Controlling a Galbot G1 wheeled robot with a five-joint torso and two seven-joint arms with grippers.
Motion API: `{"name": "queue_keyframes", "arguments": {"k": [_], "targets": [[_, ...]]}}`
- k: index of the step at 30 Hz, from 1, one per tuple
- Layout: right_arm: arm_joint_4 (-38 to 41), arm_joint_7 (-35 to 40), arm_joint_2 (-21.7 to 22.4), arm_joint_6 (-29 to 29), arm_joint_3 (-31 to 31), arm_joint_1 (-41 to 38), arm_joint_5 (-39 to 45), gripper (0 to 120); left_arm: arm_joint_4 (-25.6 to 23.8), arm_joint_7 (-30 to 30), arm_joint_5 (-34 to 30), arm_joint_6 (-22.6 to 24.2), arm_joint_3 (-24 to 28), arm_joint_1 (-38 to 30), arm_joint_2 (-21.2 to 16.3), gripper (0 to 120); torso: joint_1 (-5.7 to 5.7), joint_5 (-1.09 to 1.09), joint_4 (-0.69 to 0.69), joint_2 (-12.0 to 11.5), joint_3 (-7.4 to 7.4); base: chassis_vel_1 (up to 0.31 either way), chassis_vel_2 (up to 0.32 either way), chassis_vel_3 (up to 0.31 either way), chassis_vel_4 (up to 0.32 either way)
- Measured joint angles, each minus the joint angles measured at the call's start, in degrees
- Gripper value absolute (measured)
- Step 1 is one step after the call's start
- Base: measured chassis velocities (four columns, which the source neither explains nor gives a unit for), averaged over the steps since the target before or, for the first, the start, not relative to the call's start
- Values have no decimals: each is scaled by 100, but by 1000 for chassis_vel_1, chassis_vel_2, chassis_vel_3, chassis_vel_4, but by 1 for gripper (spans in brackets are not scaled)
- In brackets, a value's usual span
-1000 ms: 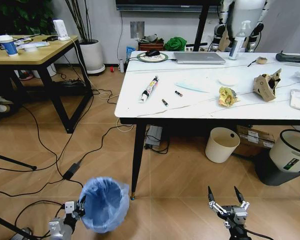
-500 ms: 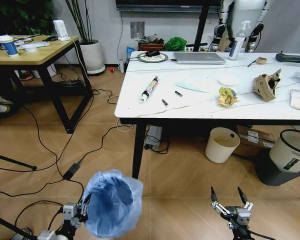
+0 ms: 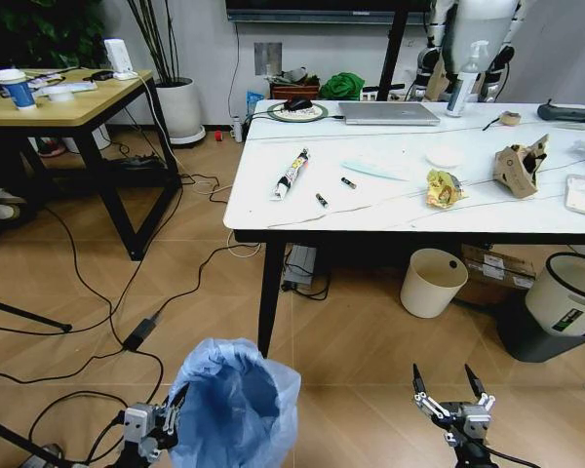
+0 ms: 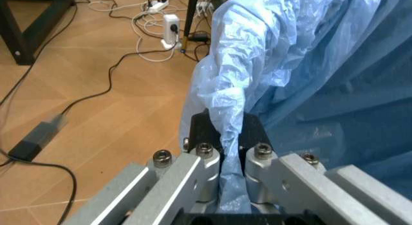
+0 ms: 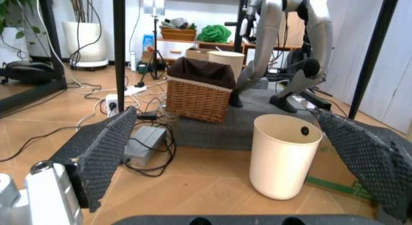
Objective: Pick up the trash bin and place the trash from the table into it.
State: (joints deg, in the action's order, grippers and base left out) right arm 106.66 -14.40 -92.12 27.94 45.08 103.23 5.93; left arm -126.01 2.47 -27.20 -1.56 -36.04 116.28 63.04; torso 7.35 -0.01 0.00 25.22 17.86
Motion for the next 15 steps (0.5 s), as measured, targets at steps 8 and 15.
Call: {"name": "queue_keyframes", "arguments": {"k": [8,15], "targets": [[-4,2,-1,9,-9,-4,-10,100,-140,-85,249,12,119,-22,88,0,0,2,0,0,0,0,0,0,0],[-5,3,-1,9,32,12,-26,100,-119,-130,314,-44,267,-66,92,0,0,2,0,0,0,0,0,0,0]]}}
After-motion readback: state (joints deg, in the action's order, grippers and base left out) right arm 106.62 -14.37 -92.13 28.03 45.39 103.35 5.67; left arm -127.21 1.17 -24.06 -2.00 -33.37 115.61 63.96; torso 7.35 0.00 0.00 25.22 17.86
